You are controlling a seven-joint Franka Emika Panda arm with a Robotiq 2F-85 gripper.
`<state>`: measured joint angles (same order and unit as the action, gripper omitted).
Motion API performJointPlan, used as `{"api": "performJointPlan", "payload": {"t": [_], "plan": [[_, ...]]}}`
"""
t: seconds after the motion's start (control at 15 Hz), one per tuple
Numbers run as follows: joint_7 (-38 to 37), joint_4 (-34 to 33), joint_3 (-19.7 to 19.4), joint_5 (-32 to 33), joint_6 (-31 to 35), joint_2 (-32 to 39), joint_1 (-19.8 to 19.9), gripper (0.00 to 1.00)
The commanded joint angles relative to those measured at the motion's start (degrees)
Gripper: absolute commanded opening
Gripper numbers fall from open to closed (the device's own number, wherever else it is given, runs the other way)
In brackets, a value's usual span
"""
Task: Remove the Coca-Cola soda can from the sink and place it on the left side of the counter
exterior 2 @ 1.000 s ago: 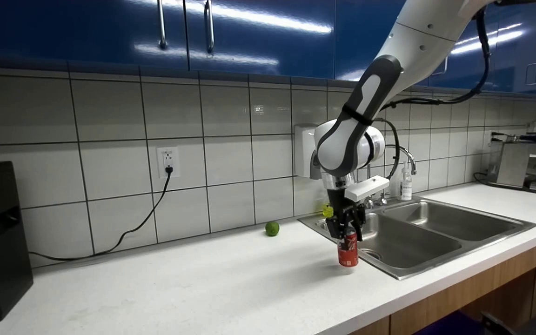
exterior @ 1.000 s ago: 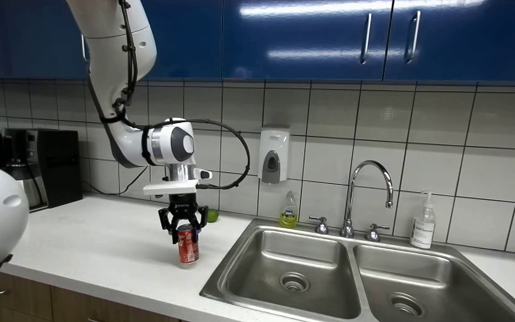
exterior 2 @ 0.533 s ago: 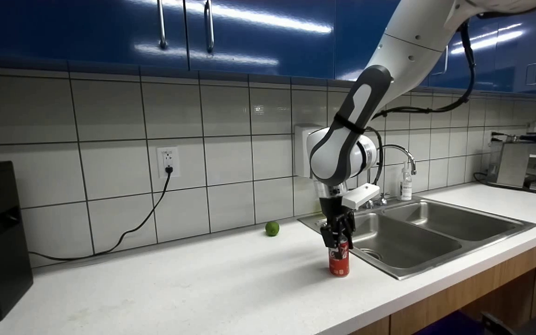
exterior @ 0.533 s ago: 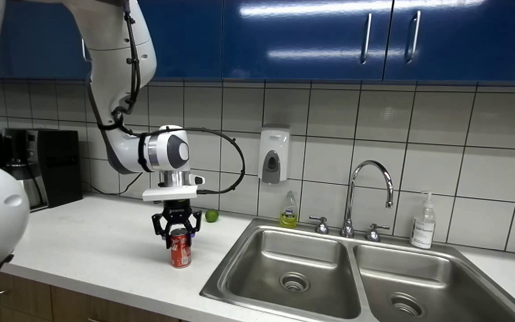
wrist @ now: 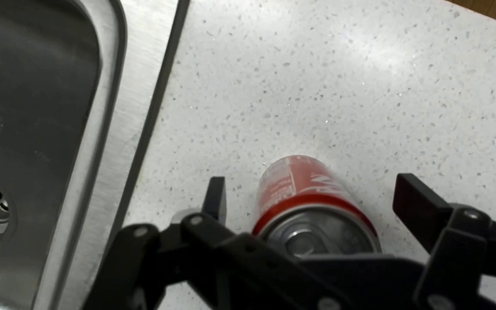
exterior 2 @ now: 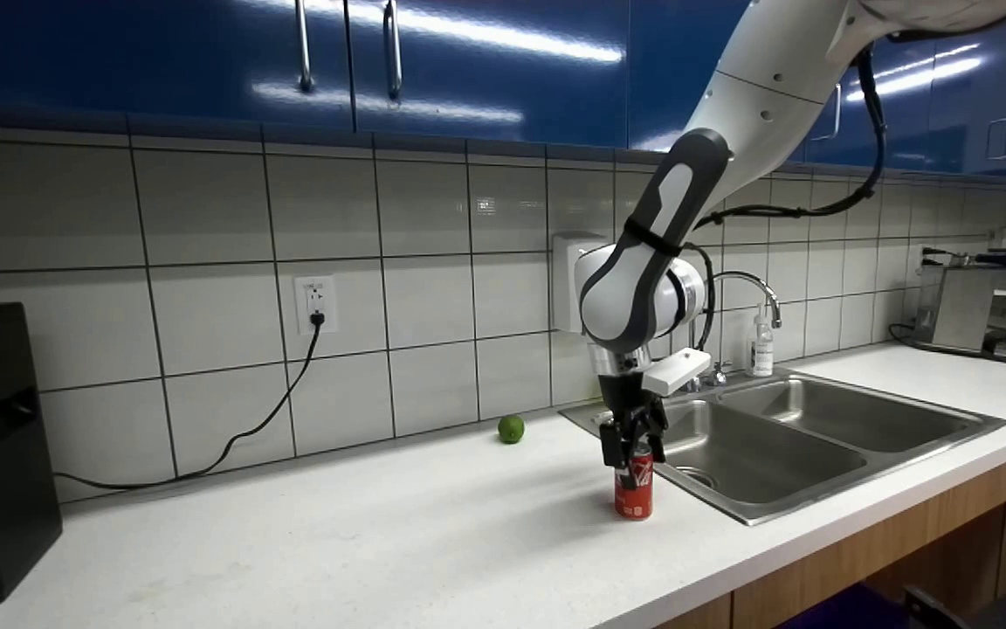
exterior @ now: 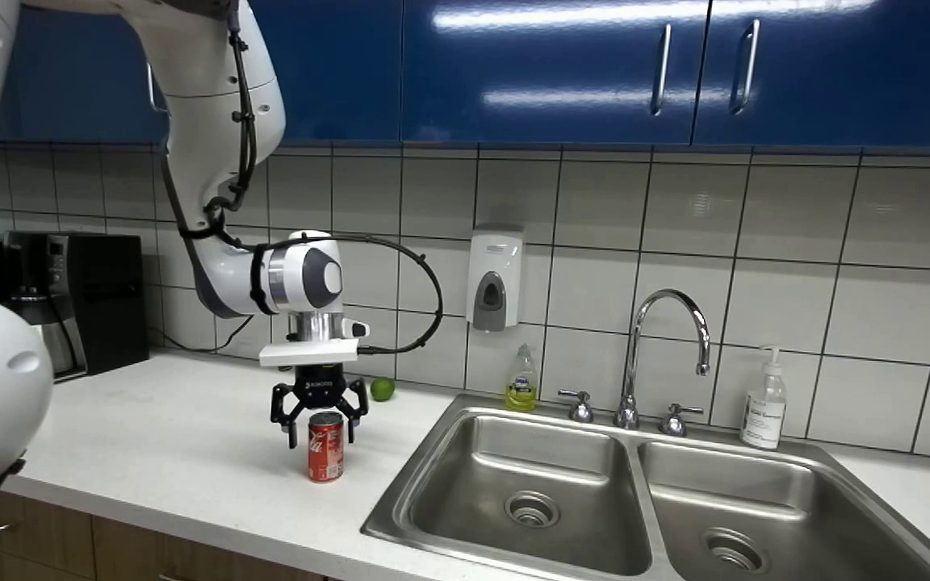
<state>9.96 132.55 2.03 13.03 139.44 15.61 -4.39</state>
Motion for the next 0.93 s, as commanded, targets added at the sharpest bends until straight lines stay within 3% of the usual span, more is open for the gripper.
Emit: {"api": "performJointPlan", "payload": {"t": [0.0, 0.87], "plan": [[0.34, 2.17, 0.54, -1.29, 0.63, -4.43, 0.90, 1.00], [0.78, 7.10, 0.61, -2.70, 1.25, -15.71, 0.54, 1.00]]}}
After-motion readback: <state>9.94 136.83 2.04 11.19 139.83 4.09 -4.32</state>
